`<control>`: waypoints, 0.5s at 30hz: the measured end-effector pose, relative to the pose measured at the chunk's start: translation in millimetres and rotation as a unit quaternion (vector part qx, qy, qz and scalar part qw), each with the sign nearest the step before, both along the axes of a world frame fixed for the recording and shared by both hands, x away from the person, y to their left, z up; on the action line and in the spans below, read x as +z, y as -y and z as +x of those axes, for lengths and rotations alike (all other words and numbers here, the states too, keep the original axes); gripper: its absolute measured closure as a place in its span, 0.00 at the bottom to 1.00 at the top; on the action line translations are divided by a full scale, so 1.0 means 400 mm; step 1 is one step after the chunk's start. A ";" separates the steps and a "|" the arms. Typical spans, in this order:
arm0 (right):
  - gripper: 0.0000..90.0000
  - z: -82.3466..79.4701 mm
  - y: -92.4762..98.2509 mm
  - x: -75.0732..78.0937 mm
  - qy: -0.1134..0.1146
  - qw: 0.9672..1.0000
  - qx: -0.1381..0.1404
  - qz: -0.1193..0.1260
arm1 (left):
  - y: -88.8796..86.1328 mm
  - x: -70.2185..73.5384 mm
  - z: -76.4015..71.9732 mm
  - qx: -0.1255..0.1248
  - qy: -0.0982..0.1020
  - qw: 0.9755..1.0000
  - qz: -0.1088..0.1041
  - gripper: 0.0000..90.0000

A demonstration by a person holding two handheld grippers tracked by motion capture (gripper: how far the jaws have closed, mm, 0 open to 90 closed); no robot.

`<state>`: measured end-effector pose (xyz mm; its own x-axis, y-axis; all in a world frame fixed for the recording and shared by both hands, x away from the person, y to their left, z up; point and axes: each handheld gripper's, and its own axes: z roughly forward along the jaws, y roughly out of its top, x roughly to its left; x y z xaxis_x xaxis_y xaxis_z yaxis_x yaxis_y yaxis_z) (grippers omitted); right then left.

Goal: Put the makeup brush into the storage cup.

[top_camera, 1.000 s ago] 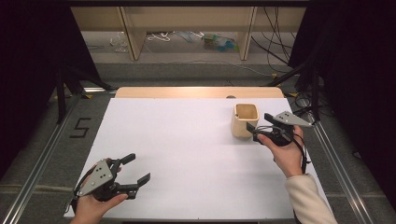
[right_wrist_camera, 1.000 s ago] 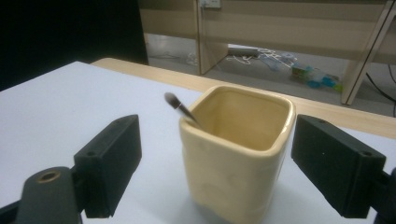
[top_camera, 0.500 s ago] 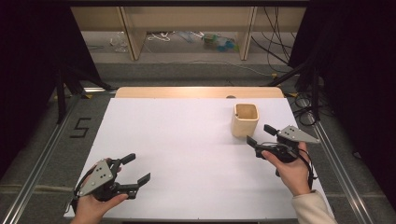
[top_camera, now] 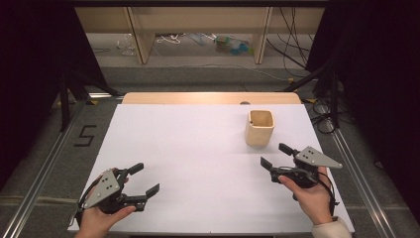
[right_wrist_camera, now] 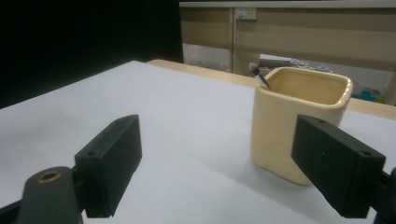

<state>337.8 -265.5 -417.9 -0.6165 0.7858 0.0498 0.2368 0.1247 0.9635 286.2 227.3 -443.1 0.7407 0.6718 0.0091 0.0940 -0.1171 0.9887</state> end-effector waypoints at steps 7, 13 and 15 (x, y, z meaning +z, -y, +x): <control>0.19 -0.032 -0.026 -0.011 0.007 1.000 0.021 -0.003 | -0.001 0.000 0.000 0.000 0.001 1.000 -0.001 0.18; 0.19 -0.055 -0.032 -0.011 0.008 1.000 0.022 -0.011 | -0.003 0.001 0.000 -0.001 0.003 1.000 -0.001 0.18; 0.19 -0.059 -0.034 -0.016 0.008 1.000 0.021 -0.013 | -0.002 0.001 -0.001 -0.001 0.002 1.000 -0.001 0.18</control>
